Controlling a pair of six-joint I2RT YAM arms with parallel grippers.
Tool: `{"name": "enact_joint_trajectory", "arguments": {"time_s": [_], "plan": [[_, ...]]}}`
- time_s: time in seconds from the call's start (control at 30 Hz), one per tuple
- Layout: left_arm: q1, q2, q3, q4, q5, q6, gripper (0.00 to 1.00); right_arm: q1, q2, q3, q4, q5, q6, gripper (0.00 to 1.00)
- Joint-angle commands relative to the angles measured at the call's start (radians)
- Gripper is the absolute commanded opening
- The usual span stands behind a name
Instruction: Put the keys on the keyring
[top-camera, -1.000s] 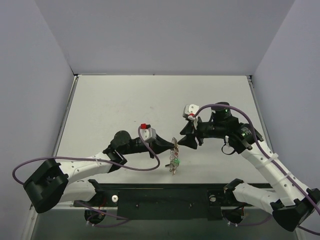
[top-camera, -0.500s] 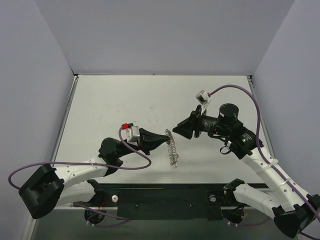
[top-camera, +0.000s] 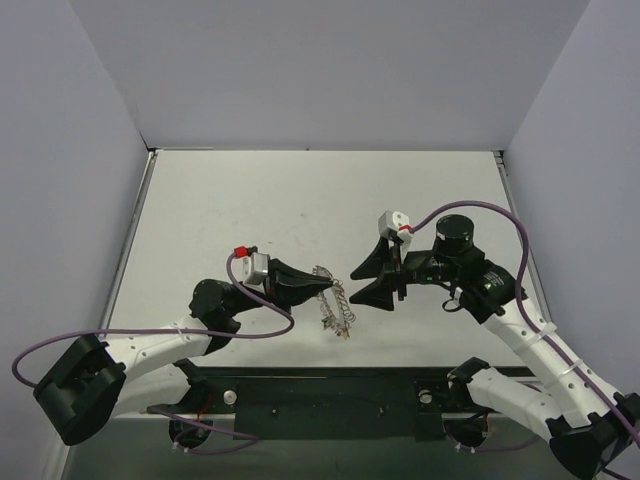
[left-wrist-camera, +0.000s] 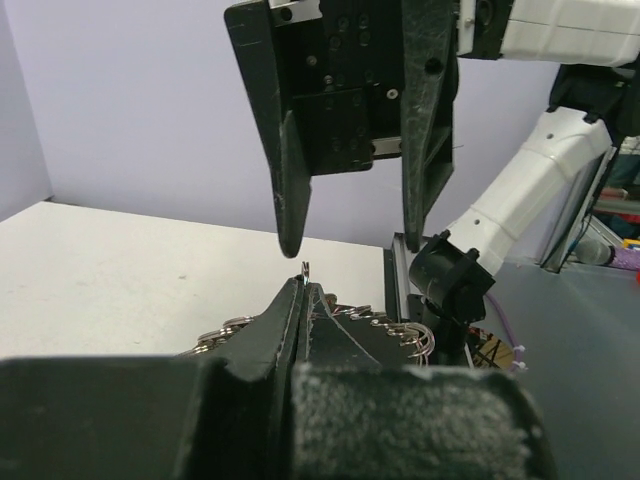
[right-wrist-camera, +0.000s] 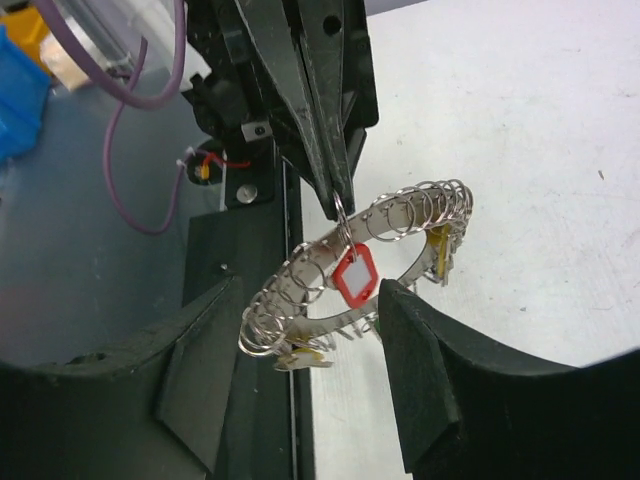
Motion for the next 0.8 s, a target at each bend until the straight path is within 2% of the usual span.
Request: {"name": "enact_joint_trajectory", "arguments": {"time_s": [0.0, 0.2, 0.4, 0.77], "plan": [[0.015, -0.041, 0.054, 0.059, 0.109, -0.030, 0.00, 0.003, 0.029, 0.009, -0.031, -0.096, -0.246, 0.52], [0.024, -0.040, 0.080, 0.022, 0.165, -0.027, 0.00, 0.028, 0.063, 0.015, -0.012, -0.119, -0.268, 0.48], [0.024, -0.028, 0.080, 0.042, 0.162, -0.036, 0.00, 0.039, 0.069, 0.004, 0.074, -0.122, -0.190, 0.34], [0.024, -0.015, 0.079, 0.062, 0.141, -0.041, 0.00, 0.059, 0.067, -0.020, 0.169, -0.065, -0.081, 0.20]]}}
